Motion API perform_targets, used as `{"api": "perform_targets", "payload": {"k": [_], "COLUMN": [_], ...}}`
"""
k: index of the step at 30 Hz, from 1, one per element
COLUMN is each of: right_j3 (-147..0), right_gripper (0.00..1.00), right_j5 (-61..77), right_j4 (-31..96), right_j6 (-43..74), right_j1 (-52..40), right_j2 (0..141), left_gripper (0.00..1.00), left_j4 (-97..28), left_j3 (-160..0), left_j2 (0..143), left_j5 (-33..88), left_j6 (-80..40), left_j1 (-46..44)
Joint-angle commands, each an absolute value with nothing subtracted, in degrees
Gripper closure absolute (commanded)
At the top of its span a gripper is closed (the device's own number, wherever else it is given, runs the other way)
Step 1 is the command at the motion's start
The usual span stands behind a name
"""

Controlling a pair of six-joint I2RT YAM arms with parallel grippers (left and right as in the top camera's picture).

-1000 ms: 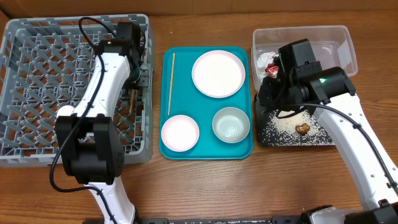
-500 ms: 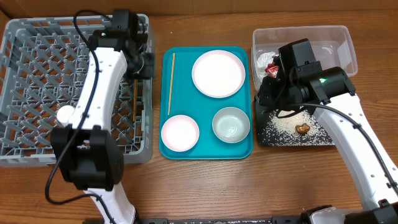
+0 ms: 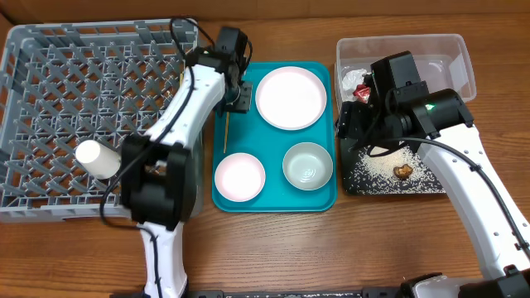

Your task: Sort waste into correct bins and load items into the dishwasher

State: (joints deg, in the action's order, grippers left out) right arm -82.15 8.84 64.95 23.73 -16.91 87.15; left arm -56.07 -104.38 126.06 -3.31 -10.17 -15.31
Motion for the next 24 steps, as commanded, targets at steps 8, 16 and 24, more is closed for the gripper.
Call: {"api": "perform_targets", "payload": {"k": [8, 16, 24], "right_j3": [-82.65, -82.61, -82.61], "right_gripper": [0.27, 0.27, 0.00], "right_j5": [9.10, 9.10, 9.10], "right_j4": [64.82, 64.84, 64.84], "right_j6": [23.59, 23.59, 23.57], "right_j1": [-16.75, -16.75, -16.75], "right_j2": [86.78, 86.78, 86.78], "left_gripper": [0.77, 0.96, 0.96], "left_j4": [-53.82, -56.27, -65.71], "left_j3": [-104.62, -105.58, -111.00], "left_j2": [131.79, 131.41, 118.91], "left_j5": [-4.86, -0.91, -0.23], "left_j6": [-12.03, -12.03, -12.45], "left_j1": [-14.28, -14.13, -12.32]}}
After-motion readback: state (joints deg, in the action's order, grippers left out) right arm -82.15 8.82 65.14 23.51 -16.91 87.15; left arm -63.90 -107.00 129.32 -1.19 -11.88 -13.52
